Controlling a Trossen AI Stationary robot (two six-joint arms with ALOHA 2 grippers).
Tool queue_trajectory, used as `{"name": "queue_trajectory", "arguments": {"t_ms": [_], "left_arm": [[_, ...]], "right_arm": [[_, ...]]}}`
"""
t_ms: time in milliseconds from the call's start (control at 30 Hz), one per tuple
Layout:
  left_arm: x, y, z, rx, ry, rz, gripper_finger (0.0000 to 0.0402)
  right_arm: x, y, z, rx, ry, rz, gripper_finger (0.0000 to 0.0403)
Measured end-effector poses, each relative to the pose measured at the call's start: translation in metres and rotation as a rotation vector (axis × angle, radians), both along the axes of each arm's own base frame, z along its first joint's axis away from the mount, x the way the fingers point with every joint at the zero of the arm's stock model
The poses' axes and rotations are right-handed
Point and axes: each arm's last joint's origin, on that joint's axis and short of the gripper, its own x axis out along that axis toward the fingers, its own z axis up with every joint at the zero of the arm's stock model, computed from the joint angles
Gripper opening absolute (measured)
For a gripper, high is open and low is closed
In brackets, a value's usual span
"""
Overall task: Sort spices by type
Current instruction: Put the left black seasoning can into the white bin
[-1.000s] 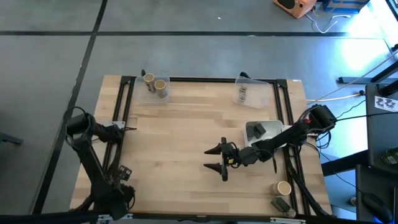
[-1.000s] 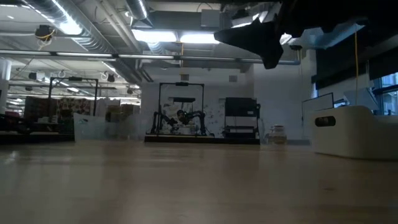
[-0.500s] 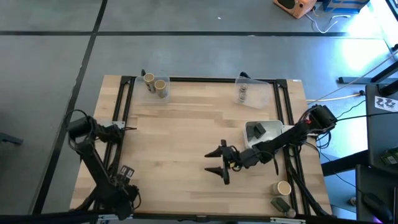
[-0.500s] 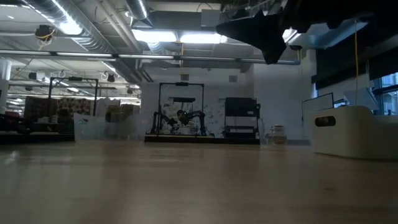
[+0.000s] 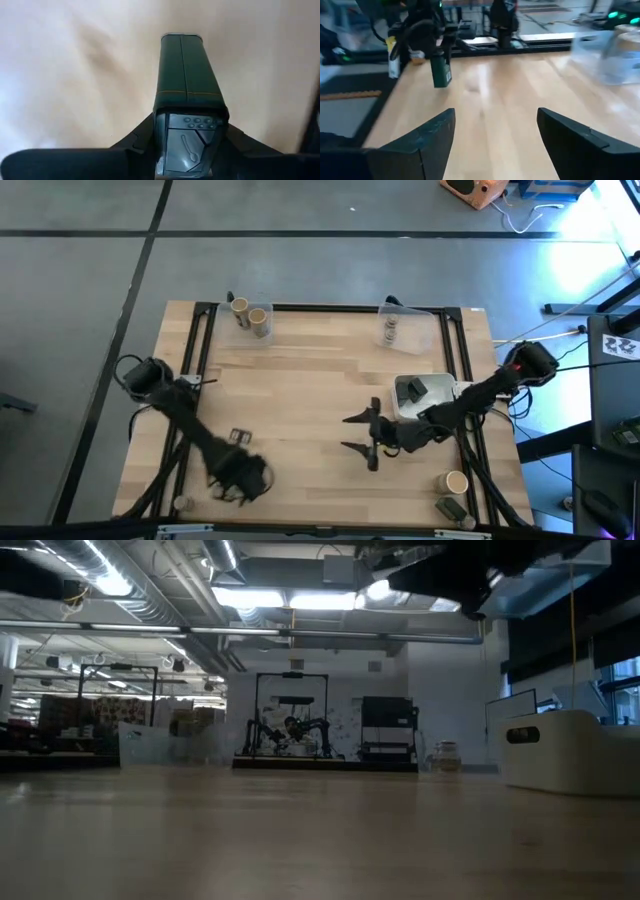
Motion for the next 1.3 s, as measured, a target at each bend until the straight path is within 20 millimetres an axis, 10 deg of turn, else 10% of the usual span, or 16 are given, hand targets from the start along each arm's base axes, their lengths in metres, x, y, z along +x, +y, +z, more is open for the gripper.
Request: {"name": "queue_trajectory", "arguments": {"t_ms": [433, 833, 1300], "left_arm": [[0.092, 0.091, 0.021, -0.033, -0.178, 0.293, 0.0113], [0.166, 0.087, -0.012, -0.060, -0.097, 0.166, 0.0118], [0.173, 0.084, -0.001, -0.089, -0.166, 0.204, 0.0263]], "right_arm": [[-0.017, 0.001, -0.009, -0.062, 0.146, -0.068, 0.0280], [-0.018, -0.001, -0.019, -0.115, 0.201, -0.111, 0.0280], [-0.019, -0.001, -0.021, -0.159, 0.228, -0.094, 0.0280]]}}
